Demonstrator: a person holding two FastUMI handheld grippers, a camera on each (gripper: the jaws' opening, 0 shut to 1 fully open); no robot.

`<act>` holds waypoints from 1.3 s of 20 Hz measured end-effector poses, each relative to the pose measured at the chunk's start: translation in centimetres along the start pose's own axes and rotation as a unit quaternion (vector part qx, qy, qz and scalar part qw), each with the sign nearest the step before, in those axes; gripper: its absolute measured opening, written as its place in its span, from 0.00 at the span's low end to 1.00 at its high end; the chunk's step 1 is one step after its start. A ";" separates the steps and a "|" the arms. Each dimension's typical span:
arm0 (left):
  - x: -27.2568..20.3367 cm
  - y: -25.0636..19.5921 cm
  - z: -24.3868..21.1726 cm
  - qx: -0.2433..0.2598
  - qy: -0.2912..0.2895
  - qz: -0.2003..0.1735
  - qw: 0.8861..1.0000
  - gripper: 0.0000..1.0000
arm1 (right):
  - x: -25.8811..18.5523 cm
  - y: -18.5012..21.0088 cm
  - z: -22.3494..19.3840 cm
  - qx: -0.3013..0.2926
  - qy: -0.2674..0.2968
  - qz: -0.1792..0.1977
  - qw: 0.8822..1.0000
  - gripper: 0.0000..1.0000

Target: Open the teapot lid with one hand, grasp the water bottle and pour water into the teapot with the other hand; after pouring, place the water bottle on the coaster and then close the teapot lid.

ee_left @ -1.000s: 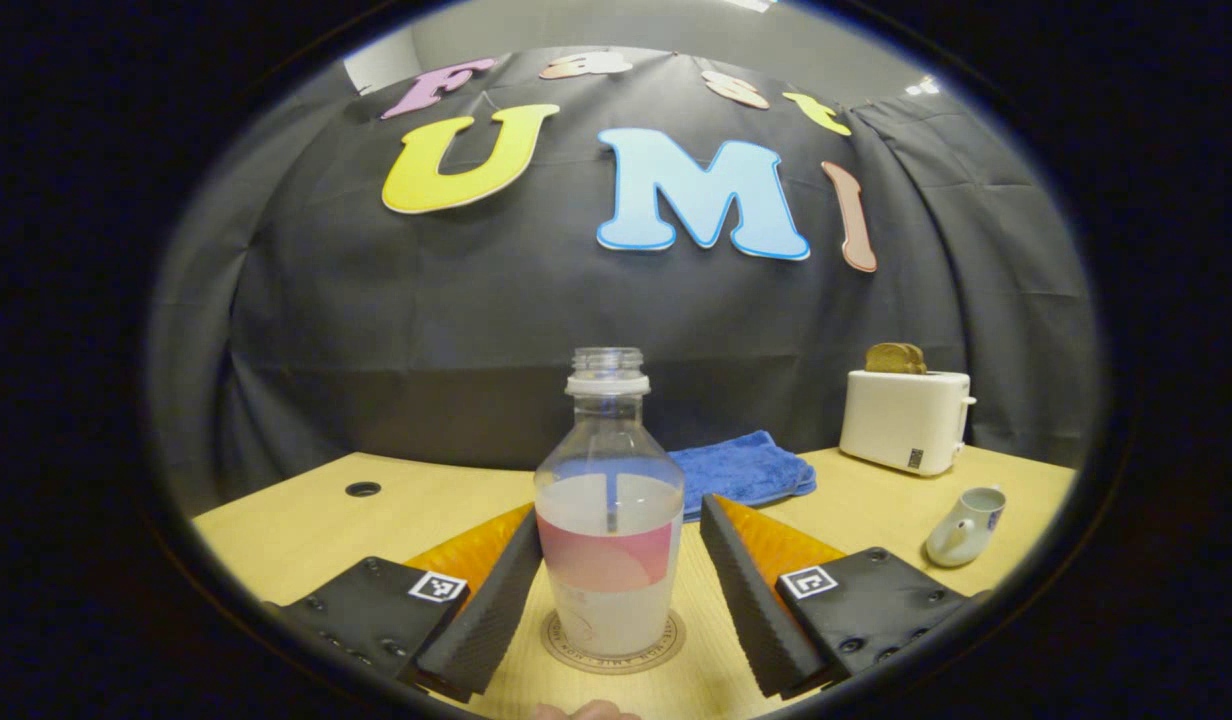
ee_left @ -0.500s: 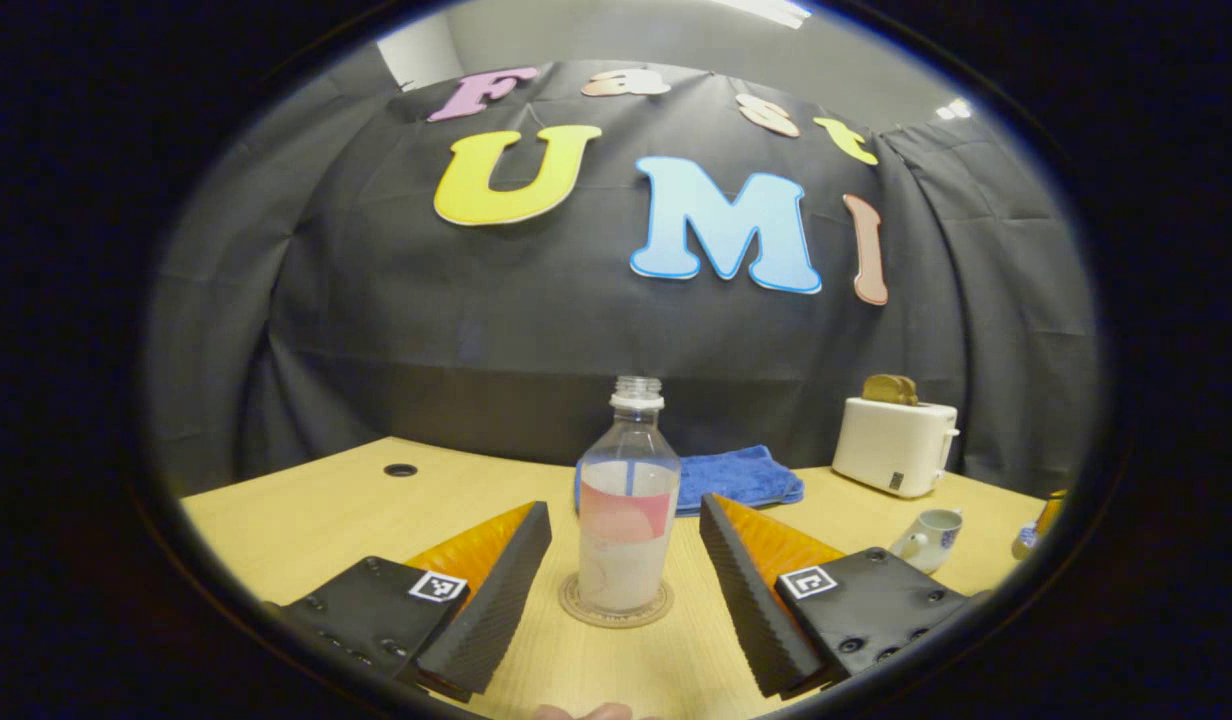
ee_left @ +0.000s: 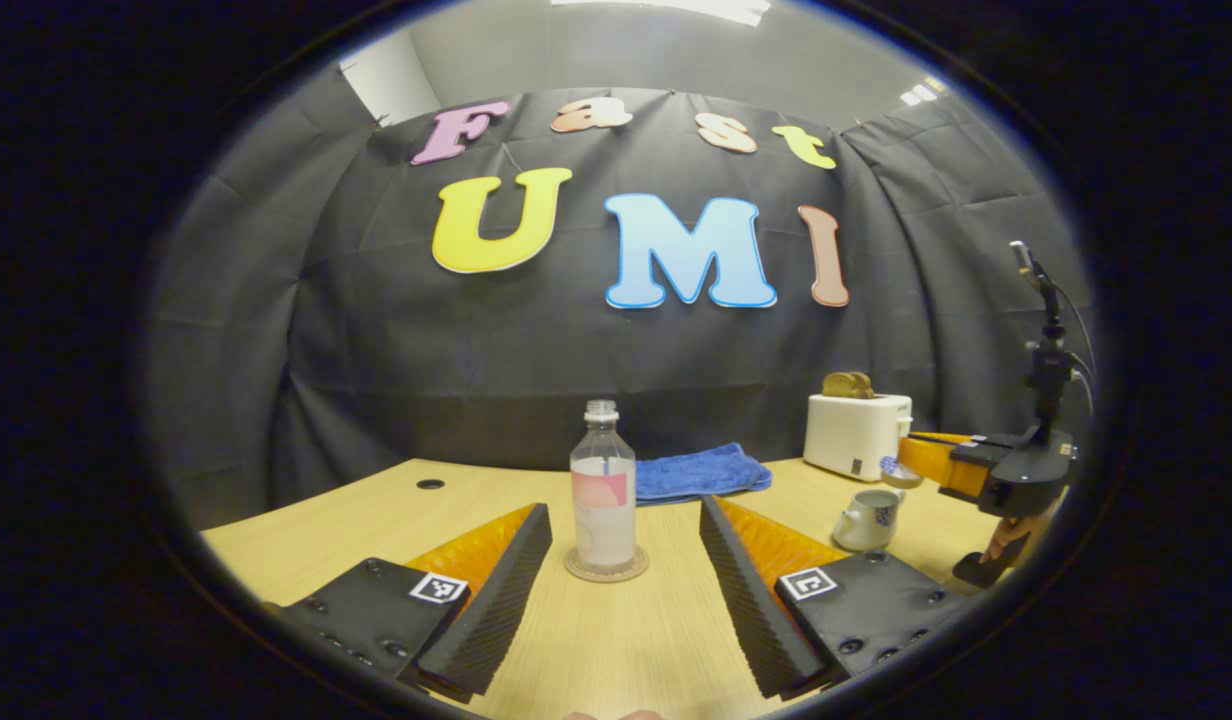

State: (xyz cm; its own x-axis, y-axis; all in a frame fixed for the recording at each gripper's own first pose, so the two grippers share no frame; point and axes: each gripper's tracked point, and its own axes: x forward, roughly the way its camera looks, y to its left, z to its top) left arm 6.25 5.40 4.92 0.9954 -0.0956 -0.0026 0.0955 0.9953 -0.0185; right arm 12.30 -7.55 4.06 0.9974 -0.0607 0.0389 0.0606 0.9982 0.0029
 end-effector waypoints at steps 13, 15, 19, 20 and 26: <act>0.5 0.1 -2.2 -0.025 0.018 -0.005 1.000 1.00 | 3.3 -0.9 -3.7 0.033 0.051 -0.010 0.998 0.06; 0.6 0.4 -2.2 -0.024 0.020 -0.001 1.000 1.00 | 3.2 -0.8 -3.8 0.027 0.055 -0.012 0.998 0.06; 0.3 0.7 -2.0 -0.022 0.018 0.003 1.000 1.00 | 3.1 -0.9 -5.0 0.026 0.075 -0.016 0.997 0.06; 0.2 0.8 -1.9 -0.021 0.018 0.003 1.000 1.00 | 3.1 -0.9 -5.0 0.026 0.077 -0.016 0.997 0.07; 0.1 0.7 -1.9 -0.023 0.017 0.003 1.000 1.00 | 2.1 -0.8 -1.9 0.006 0.037 -0.019 0.999 0.29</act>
State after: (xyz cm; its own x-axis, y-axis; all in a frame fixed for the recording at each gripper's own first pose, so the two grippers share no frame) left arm 6.39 6.03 2.98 0.9951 -0.0916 -0.0371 0.0891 0.9940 -0.0641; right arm 14.37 -8.46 2.25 0.9946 -0.0974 -0.0360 0.0980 0.9951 0.0143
